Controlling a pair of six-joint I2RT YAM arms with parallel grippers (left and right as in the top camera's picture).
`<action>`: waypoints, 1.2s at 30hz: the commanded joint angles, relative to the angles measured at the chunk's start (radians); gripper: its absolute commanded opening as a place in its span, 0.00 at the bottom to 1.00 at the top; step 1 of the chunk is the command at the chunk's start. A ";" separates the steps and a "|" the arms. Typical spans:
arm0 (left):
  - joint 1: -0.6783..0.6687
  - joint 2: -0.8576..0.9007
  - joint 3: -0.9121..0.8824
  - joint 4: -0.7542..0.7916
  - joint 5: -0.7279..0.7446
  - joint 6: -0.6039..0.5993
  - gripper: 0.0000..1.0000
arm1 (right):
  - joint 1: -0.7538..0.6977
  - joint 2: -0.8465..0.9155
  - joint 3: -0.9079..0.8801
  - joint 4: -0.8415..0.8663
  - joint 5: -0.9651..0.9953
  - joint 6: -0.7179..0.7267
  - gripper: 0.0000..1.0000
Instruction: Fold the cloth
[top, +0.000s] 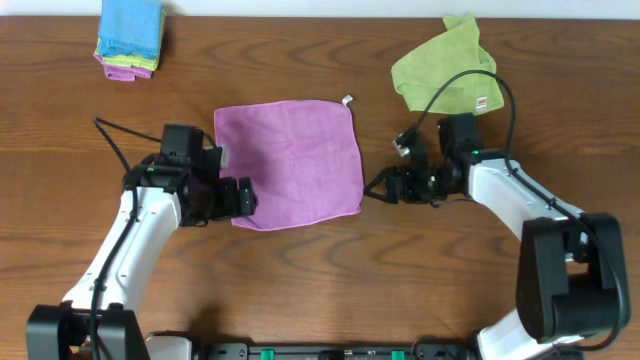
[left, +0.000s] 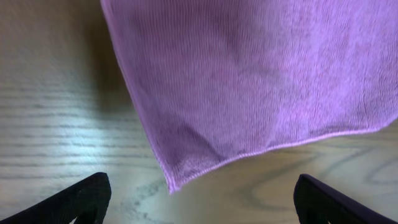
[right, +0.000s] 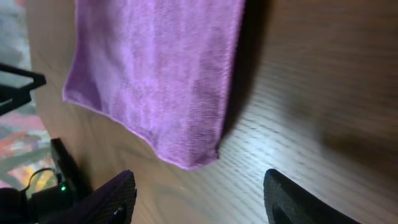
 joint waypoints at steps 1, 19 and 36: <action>0.005 0.003 -0.027 0.005 0.108 -0.027 0.95 | -0.006 -0.004 -0.002 0.001 0.010 -0.028 0.67; 0.003 0.004 -0.193 0.185 0.090 -0.319 0.98 | -0.006 -0.002 -0.002 0.018 0.033 -0.027 0.68; 0.005 0.003 -0.208 0.302 0.081 -0.381 0.06 | -0.006 0.011 -0.002 0.009 0.046 -0.043 0.74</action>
